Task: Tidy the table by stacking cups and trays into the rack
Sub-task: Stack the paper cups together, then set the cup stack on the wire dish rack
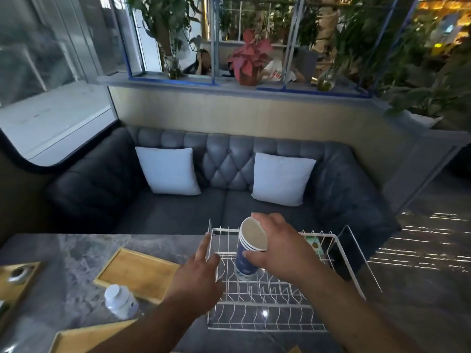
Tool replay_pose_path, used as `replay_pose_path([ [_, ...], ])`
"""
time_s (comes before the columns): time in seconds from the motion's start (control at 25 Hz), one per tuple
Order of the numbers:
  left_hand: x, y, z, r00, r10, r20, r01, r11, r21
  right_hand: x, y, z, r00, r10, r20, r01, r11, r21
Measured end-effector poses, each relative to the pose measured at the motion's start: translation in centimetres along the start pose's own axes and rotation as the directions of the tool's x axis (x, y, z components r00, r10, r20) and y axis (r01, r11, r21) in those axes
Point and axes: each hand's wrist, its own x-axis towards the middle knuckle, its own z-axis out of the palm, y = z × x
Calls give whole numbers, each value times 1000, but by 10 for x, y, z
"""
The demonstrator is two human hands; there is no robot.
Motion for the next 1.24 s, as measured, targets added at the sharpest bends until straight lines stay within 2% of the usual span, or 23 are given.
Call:
replay_pose_path([
  [0.36,-2,9,-11,997,-61,44,61,998,0,44,-14,30,995,-85,-59,87,995,38],
  [0.56,-4,11,-12,997,-58,51,57,998,5,51,-16,55,994,-112,16,112,994,-14],
  [0.88,-2,10,-9,997,-57,42,56,998,27,48,-12,64,991,-135,-3,134,990,-37],
  [1.04,-6,10,-9,999,-39,25,37,998,51,41,-7,57,993,-107,46,105,993,44],
  [1.24,-4,9,-12,999,-28,28,26,997,76,18,10,44,997,-79,-18,81,993,89],
])
